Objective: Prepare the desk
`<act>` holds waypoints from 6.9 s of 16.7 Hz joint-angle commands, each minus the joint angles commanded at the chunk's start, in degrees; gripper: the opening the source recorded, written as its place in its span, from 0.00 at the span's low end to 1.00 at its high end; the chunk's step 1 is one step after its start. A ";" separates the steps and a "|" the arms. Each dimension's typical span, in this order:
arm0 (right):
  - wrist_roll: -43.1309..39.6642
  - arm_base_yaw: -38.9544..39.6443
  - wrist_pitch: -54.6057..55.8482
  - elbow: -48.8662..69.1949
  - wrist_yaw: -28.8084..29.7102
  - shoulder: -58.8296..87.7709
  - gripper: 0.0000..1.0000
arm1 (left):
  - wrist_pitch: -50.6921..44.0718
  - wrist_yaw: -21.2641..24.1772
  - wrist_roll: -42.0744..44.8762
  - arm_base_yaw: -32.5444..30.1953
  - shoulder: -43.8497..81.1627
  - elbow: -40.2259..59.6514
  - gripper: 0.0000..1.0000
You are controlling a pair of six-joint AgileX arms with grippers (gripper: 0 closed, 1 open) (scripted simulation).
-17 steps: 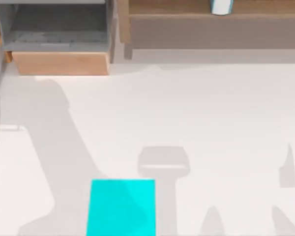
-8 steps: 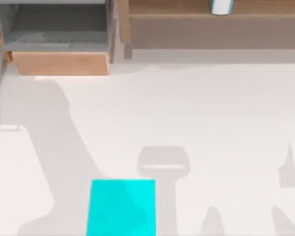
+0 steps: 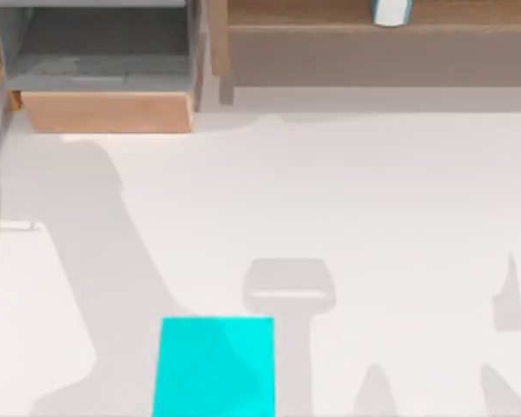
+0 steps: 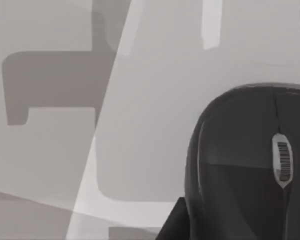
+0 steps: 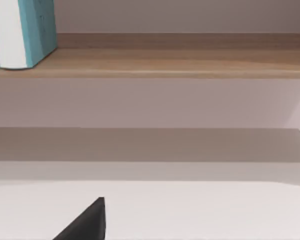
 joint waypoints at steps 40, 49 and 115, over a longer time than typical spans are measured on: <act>0.00 0.00 0.00 0.00 0.00 0.00 1.00 | 25.57 -5.27 -51.72 -66.84 -51.73 -79.07 0.00; 0.00 0.00 0.00 0.00 0.00 0.00 1.00 | 25.81 -5.29 -52.36 -67.43 -51.75 -79.46 0.00; 0.00 0.00 0.00 0.00 0.00 0.00 1.00 | 53.59 1.11 -28.16 -46.76 -54.40 -84.34 1.00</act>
